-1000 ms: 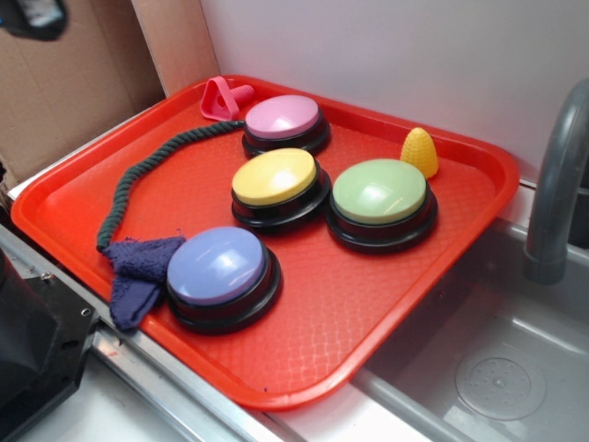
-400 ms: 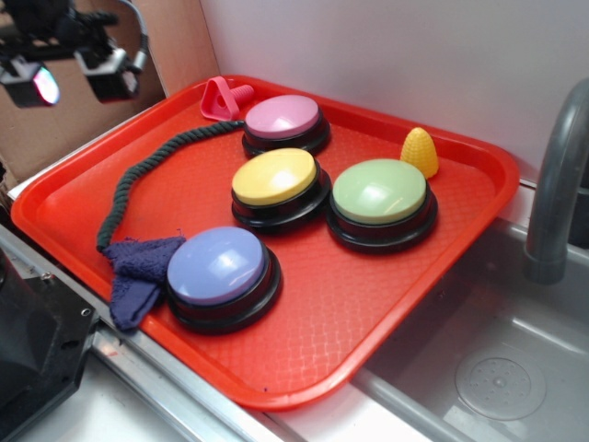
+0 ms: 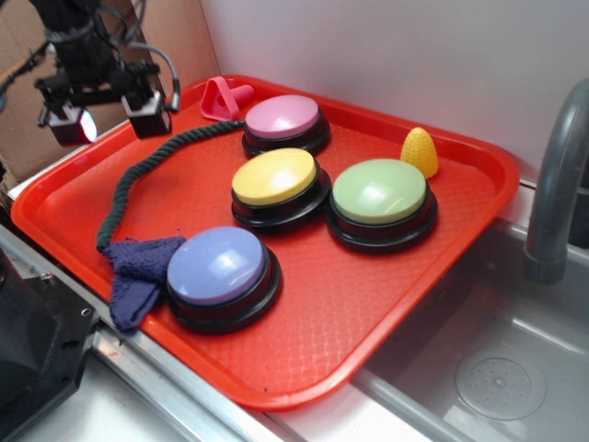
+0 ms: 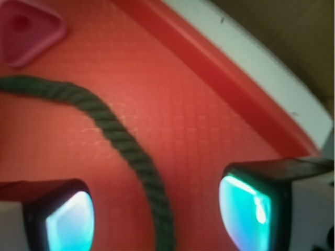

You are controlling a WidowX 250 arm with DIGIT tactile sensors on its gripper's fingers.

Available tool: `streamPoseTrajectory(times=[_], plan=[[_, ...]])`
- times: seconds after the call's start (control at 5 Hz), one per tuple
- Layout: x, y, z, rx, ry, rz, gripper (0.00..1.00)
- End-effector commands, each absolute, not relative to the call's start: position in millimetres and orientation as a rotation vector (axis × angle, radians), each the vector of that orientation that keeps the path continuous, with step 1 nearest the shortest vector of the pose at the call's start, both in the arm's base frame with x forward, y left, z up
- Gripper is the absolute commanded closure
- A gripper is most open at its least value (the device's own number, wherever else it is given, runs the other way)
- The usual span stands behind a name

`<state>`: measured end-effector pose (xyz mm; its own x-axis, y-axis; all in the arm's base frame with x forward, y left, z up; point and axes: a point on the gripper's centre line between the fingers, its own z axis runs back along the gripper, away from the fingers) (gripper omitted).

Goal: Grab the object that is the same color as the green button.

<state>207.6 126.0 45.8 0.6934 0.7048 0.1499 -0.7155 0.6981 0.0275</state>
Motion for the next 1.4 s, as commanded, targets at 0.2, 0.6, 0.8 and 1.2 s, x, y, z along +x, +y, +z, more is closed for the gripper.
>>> streamPoseTrajectory(times=[0.2, 0.6, 0.8, 1.2], plan=[[213.2, 125.6, 16.9, 0.074, -0.169, 0.715, 0.0], [209.4, 131.0, 9.4, -0.122, -0.239, 0.703, 1.0], [208.6, 131.3, 8.4, -0.103, -0.235, 0.716, 1.0], [208.1, 130.6, 17.8, -0.086, -0.246, 0.752, 1.0]])
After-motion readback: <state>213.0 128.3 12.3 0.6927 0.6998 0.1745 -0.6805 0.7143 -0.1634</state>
